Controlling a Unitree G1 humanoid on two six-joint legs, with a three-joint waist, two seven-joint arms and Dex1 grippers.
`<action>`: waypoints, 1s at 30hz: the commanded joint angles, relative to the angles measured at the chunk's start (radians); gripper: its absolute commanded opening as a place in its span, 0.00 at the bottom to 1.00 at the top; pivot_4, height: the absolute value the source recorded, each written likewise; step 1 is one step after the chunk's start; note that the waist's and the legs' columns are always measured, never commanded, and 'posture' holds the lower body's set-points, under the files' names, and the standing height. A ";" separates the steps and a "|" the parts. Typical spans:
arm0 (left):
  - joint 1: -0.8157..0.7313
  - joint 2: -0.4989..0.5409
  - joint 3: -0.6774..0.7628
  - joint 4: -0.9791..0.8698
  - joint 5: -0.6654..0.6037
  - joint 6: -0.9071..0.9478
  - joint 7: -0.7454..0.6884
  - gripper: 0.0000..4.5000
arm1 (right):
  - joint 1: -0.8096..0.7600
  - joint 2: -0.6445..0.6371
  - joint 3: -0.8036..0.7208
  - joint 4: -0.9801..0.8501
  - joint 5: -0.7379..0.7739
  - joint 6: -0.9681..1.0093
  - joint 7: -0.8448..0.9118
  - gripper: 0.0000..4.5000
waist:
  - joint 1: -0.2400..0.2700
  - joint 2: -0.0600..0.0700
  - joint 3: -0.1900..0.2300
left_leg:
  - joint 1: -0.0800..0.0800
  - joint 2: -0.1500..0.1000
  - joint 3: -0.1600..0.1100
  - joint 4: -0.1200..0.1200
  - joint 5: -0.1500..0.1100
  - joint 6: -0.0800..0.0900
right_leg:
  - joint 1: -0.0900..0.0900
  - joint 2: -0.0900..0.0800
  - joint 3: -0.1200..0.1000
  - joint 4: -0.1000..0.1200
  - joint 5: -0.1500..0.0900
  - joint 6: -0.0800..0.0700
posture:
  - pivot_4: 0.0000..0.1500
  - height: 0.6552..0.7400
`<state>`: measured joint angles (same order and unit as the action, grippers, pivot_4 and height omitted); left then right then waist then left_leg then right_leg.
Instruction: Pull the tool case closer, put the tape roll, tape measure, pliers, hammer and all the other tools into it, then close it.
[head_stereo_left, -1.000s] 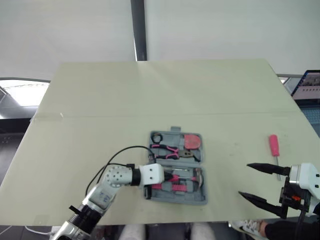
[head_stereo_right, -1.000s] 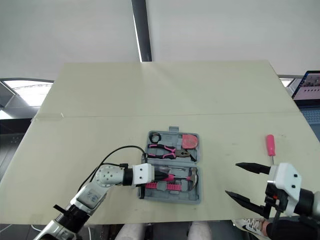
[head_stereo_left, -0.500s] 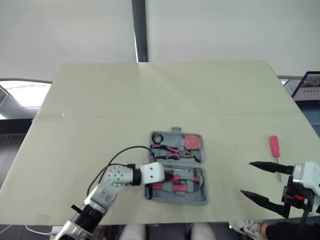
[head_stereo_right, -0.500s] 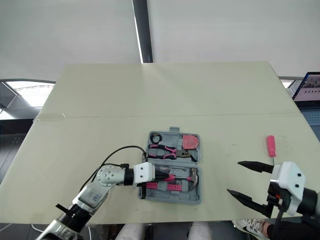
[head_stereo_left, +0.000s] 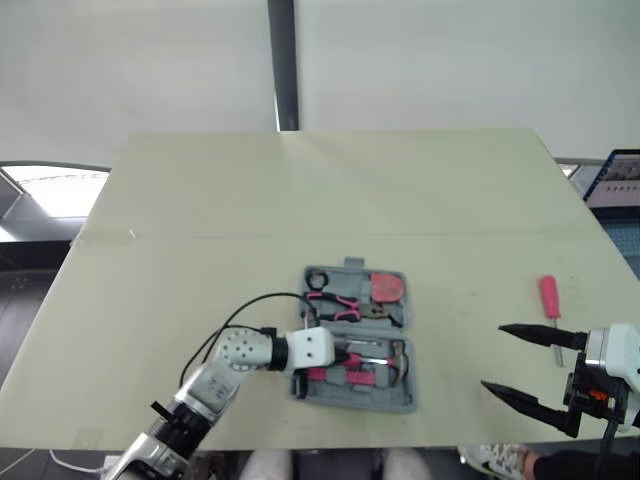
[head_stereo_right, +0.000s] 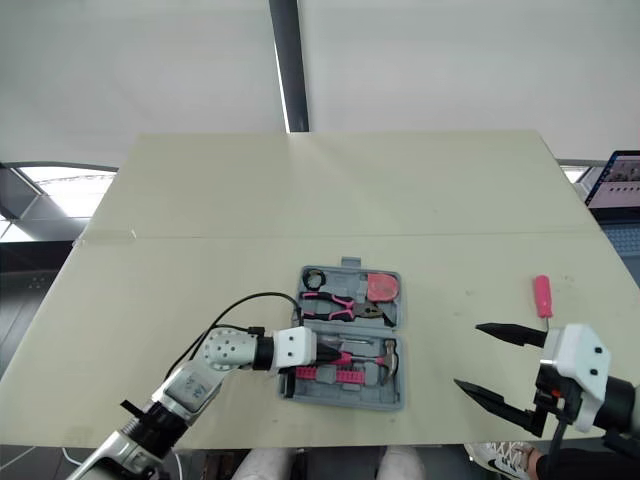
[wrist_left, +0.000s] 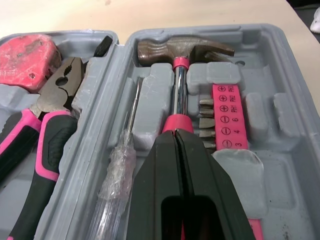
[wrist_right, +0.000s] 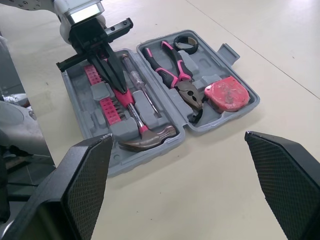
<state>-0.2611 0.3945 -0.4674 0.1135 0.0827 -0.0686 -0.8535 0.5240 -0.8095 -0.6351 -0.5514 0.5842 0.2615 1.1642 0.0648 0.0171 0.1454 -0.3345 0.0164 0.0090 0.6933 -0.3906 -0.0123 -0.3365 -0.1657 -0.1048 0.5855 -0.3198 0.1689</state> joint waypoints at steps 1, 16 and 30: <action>0.045 0.006 -0.068 0.121 0.076 0.061 -0.005 0.01 | 0.003 -0.009 -0.033 -0.032 0.019 -0.003 0.002 1.00 | 0.002 0.000 -0.004 | 0.000 0.000 0.000 0.000 0.000 0.000 | 0.000 0.000 0.000 0.000 0.000 0.000 | 1.00 0.97; 0.193 0.041 0.301 -0.405 -0.289 0.314 0.049 0.01 | -0.087 -0.012 0.073 0.025 -0.011 -0.013 -0.008 1.00 | -0.021 0.000 0.002 | -0.001 0.001 0.000 -0.002 0.000 0.000 | -0.003 0.000 0.000 0.000 -0.001 -0.001 | 1.00 0.97; 0.628 0.094 0.694 -0.683 -0.492 0.408 0.146 0.99 | -0.116 0.043 0.228 0.074 -0.075 -0.060 -0.041 1.00 | -0.033 -0.002 0.013 | -0.001 0.001 0.001 -0.005 0.000 -0.001 | -0.004 0.000 0.000 -0.002 -0.001 -0.001 | 1.00 0.97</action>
<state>0.3352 0.4980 0.1899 -0.5458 -0.4202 0.3950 -0.7169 0.4016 -0.7721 -0.4169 -0.4679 0.5127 0.2195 1.1317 0.0314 0.0154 0.1585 -0.3361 0.0176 0.0096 0.6879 -0.3910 -0.0130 -0.3401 -0.1656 -0.1046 0.5826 -0.3207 0.1676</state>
